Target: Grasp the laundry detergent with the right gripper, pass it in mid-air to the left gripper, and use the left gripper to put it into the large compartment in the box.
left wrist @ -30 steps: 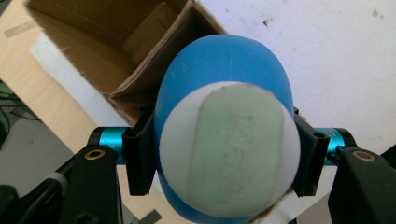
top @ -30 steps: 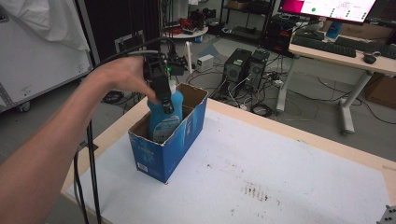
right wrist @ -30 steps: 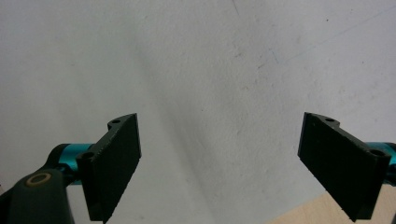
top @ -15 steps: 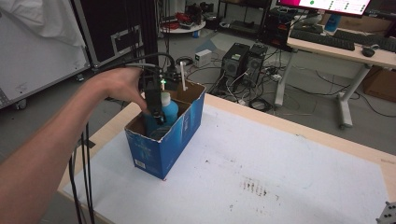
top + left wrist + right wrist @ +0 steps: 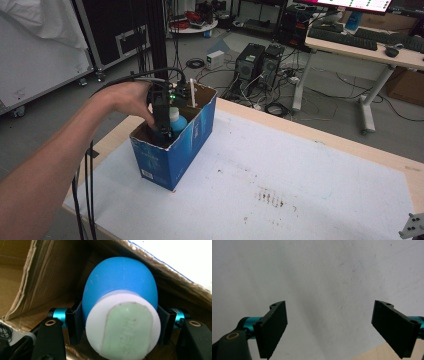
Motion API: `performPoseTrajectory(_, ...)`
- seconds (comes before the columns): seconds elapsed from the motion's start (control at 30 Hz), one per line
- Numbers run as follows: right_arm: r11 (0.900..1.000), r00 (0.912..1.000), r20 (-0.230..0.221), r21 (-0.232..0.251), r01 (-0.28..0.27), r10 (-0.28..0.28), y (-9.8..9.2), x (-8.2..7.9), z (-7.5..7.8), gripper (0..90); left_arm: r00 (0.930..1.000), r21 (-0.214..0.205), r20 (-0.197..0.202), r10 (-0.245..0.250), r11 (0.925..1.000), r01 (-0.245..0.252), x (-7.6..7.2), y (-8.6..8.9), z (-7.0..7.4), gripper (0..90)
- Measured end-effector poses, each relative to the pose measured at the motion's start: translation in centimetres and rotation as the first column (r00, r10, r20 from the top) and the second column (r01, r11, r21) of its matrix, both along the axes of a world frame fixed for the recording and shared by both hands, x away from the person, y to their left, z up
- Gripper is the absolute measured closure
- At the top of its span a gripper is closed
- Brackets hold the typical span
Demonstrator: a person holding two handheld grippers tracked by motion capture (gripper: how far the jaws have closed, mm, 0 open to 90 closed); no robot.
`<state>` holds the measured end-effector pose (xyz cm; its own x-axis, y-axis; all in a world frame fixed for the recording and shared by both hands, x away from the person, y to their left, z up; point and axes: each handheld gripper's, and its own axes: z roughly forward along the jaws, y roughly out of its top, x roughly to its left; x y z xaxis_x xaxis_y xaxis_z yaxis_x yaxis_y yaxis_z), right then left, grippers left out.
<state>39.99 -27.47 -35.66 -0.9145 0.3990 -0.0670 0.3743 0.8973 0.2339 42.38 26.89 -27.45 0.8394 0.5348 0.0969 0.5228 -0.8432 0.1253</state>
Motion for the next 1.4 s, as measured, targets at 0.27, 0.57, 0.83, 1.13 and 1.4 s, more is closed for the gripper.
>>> performPoseTrajectory(0.27,1.0,1.0,0.002,0.0,0.007,-0.007,0.0,0.0,0.1,12.5,1.0,0.008,-0.001,-0.006,0.9999,0.006,0.1,-0.1,-0.1,37.7)
performPoseTrajectory(0.57,1.0,1.0,0.003,0.001,0.005,-0.005,0.0,0.0,0.0,12.5,1.0,0.028,0.002,0.0,0.9996,0.0,0.1,-0.4,-0.1,37.4)
performPoseTrajectory(0.83,1.0,1.0,0.001,0.002,0.008,-0.008,0.1,-0.1,0.0,12.4,1.0,0.037,-0.002,0.0,0.9993,0.0,0.2,-0.4,0.0,37.2)
performPoseTrajectory(1.13,0.9999,0.9999,-0.008,0.007,-0.008,0.008,0.3,-0.3,-0.3,12.5,0.9995,0.037,0.012,0.03,0.9988,-0.03,0.2,-0.3,0.5,27.2)
performPoseTrajectory(1.4,1.0,1.0,-0.002,0.008,-0.004,0.004,0.2,-0.4,-0.1,12.5,0.9983,0.048,0.038,0.045,0.9978,-0.047,-0.1,-0.5,2.1,22.4)
